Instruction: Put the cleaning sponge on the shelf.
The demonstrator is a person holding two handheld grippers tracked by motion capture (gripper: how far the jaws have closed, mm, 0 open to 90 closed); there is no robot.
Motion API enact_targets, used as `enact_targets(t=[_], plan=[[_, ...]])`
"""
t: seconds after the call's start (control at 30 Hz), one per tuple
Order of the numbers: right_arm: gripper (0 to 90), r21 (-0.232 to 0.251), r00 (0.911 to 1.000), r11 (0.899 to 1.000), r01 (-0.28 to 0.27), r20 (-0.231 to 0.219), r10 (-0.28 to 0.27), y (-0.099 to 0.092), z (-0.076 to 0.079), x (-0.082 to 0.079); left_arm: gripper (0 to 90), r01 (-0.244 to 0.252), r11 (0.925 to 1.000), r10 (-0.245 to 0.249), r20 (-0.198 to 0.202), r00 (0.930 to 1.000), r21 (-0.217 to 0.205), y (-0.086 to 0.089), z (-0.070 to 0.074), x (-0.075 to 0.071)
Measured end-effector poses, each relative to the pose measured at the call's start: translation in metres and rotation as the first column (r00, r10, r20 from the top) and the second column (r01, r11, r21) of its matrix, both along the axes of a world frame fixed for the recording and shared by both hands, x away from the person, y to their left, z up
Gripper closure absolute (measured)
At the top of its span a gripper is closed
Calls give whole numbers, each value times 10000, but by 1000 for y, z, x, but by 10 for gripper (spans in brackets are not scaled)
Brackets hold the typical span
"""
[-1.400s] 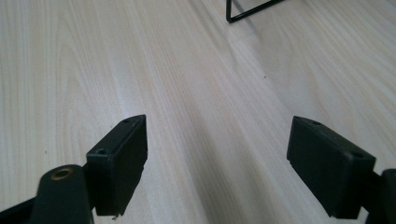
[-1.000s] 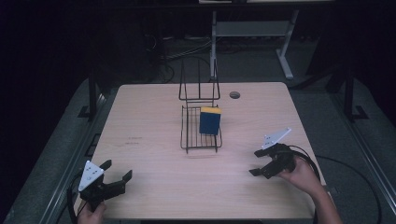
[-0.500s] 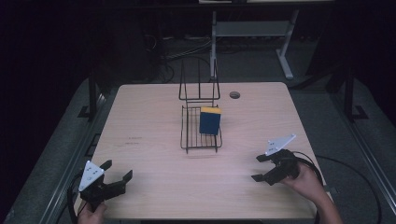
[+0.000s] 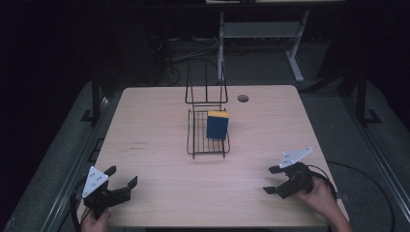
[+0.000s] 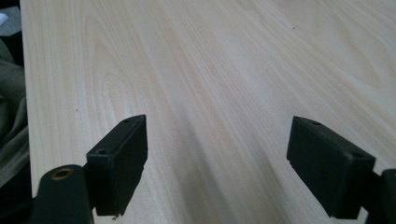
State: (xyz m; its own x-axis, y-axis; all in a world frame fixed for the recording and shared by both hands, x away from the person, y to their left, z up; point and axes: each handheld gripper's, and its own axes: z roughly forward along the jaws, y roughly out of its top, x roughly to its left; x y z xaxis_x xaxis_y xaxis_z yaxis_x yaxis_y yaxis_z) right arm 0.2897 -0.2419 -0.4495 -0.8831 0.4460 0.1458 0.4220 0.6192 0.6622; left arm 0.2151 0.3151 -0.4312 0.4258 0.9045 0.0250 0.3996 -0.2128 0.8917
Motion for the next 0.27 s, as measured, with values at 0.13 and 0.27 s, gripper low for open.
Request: enact_targets(t=[0.13,0.27], plan=[[193,395,9995,9990,213,243,-223,-2,-2,-11,141,12,10000,-12,-13,10000,5,-1,-1,0],[185,568,9988,9977,375,278,-391,-4,-6,-17,141,103,9999,-103,-11,9999,73,-2,0,0]])
